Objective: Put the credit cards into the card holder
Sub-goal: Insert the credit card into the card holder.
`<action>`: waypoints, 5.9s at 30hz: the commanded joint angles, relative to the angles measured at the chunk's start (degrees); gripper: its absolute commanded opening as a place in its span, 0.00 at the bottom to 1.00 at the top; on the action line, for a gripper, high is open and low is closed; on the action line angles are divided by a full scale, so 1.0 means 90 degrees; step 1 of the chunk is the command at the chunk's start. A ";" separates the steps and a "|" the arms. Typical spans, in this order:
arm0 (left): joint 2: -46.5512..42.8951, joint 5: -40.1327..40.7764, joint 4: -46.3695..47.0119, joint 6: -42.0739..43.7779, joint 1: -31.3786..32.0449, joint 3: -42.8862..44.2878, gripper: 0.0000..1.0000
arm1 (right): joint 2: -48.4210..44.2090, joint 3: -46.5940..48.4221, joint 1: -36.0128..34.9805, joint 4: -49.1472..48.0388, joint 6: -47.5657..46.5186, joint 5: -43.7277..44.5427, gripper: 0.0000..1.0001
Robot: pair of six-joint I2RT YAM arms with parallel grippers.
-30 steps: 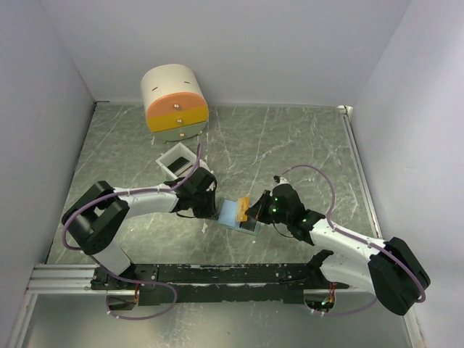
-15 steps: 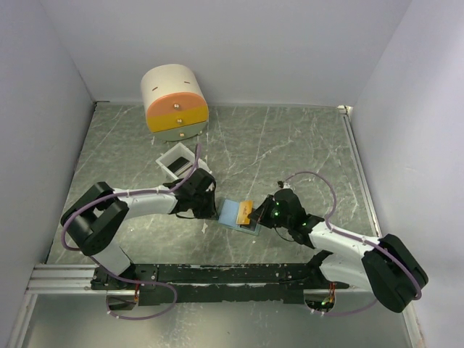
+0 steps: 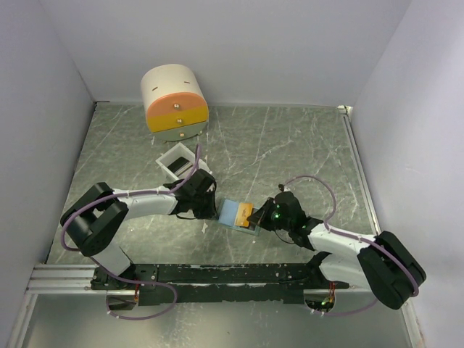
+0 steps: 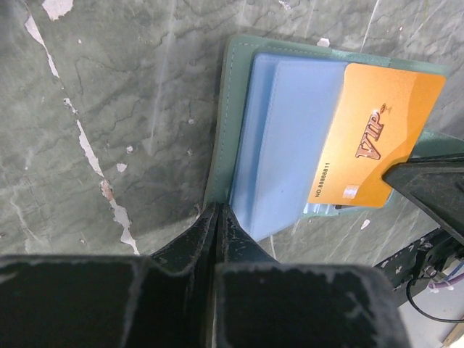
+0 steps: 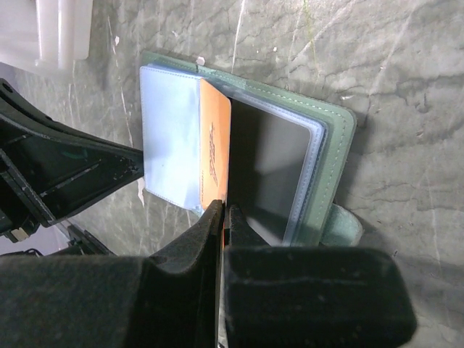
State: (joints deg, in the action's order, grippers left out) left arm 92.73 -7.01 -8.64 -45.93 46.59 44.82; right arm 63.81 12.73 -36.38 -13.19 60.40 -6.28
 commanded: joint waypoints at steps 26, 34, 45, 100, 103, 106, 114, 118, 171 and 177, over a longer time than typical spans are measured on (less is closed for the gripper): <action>-0.0065 0.0094 -0.0254 -0.0238 0.0424 -0.0364 0.10 | 0.0510 -0.0072 0.0072 -0.0408 0.0363 -0.0488 0.00; -0.0135 0.0028 -0.0172 -0.0294 0.0462 -0.0410 0.10 | 0.0683 0.0362 0.0073 0.0332 -0.0212 -0.0429 0.08; -0.0121 -0.0071 -0.0078 -0.0304 0.0466 -0.0414 0.11 | 0.0295 0.1118 0.0072 0.2036 -0.0918 0.0272 0.42; -0.0108 -0.0080 0.0079 -0.0287 0.0471 -0.0468 0.10 | 0.1550 0.1041 -0.0116 -0.0491 -0.0928 -0.0830 0.61; -0.0129 -0.0085 0.0104 -0.0307 0.0475 -0.0481 0.10 | 0.1733 0.1125 -0.0223 -0.0585 -0.0890 -0.0802 0.62; -0.0147 -0.0090 0.0141 -0.0321 0.0479 -0.0507 0.10 | 0.1872 0.1200 -0.0323 -0.0623 -0.0877 -0.0784 0.62; -0.0147 -0.0037 0.0051 -0.0280 0.0480 -0.0453 0.10 | 0.1840 0.1231 -0.0375 -0.0834 -0.0908 -0.0777 0.62; -0.0128 -0.0048 0.0028 -0.0268 0.0487 -0.0433 0.10 | 0.1859 0.1212 -0.0374 -0.1060 -0.0918 -0.0873 0.61; -0.1326 -0.0627 0.2126 -0.0540 -0.0337 -0.1221 0.62 | 0.1470 0.1581 -0.0325 0.1360 -0.2035 0.0807 0.23; -0.1089 -0.0768 0.2449 -0.0562 -0.0359 -0.1276 0.64 | 0.1437 0.1443 -0.0323 0.1308 -0.1996 0.0766 0.23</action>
State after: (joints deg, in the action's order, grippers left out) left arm 81.62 -11.81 9.13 -51.07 43.86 34.00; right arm 76.66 27.77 -39.44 -2.44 41.98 0.84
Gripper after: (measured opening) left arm 0.631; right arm 0.230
